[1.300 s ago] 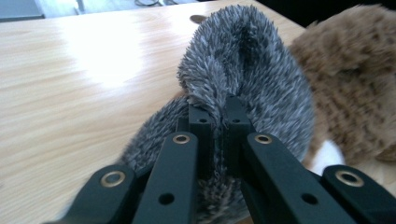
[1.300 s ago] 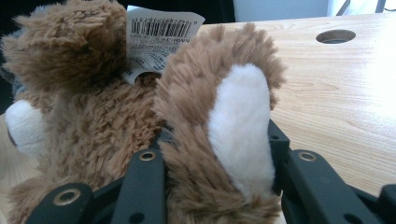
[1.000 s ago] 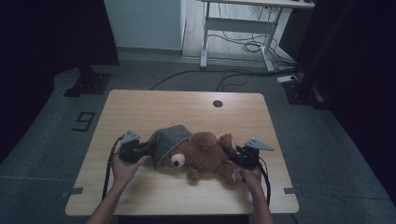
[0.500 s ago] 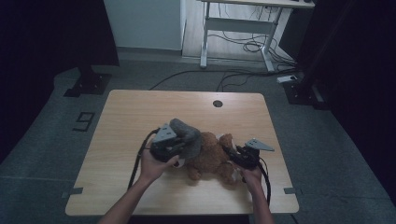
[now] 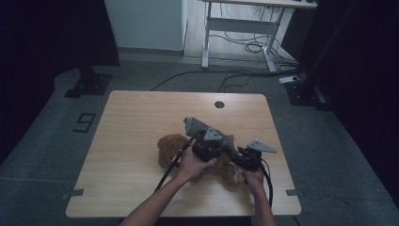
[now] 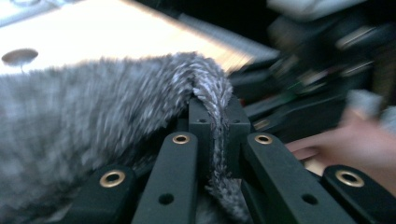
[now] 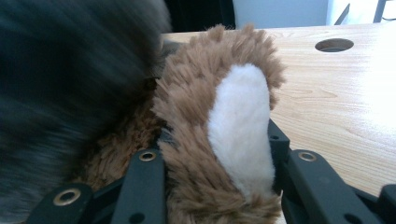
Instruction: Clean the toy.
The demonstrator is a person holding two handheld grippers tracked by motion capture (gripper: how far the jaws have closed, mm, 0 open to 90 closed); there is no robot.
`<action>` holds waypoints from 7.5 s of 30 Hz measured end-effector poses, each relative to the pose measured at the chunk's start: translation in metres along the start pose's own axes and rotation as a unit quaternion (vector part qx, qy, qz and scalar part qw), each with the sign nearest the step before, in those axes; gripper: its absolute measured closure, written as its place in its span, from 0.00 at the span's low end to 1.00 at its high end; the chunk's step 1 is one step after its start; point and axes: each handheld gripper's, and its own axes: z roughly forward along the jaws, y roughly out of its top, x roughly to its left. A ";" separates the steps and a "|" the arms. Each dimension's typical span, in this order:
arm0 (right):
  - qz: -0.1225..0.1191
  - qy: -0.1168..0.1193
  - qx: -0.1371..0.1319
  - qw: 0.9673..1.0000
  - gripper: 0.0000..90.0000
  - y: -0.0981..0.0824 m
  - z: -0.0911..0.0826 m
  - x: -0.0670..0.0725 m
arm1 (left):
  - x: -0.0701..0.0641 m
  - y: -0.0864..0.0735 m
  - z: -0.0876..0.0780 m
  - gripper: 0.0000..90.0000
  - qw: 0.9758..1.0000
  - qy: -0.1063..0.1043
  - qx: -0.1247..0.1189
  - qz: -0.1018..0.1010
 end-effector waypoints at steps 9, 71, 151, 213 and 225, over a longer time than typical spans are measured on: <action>-0.011 -0.004 -0.004 1.000 0.70 0.000 -0.001 0.001 | 0.013 -0.012 -0.004 0.95 0.999 0.051 0.006 -0.011; -0.009 0.000 -0.004 1.000 0.70 -0.001 -0.001 -0.003 | 0.086 -0.060 -0.084 0.95 0.992 0.074 -0.016 -0.096; -0.002 0.110 0.163 0.980 0.02 -0.012 0.002 0.046 | 0.028 -0.131 -0.104 0.95 0.997 0.033 -0.052 -0.055; -0.066 0.101 0.069 0.990 0.53 -0.019 0.018 0.008 | 0.113 -0.102 -0.126 0.95 0.982 0.119 -0.041 -0.138; -0.062 0.102 0.068 0.991 0.53 -0.019 0.018 0.007 | 0.112 -0.094 -0.138 0.95 0.984 0.104 -0.077 -0.126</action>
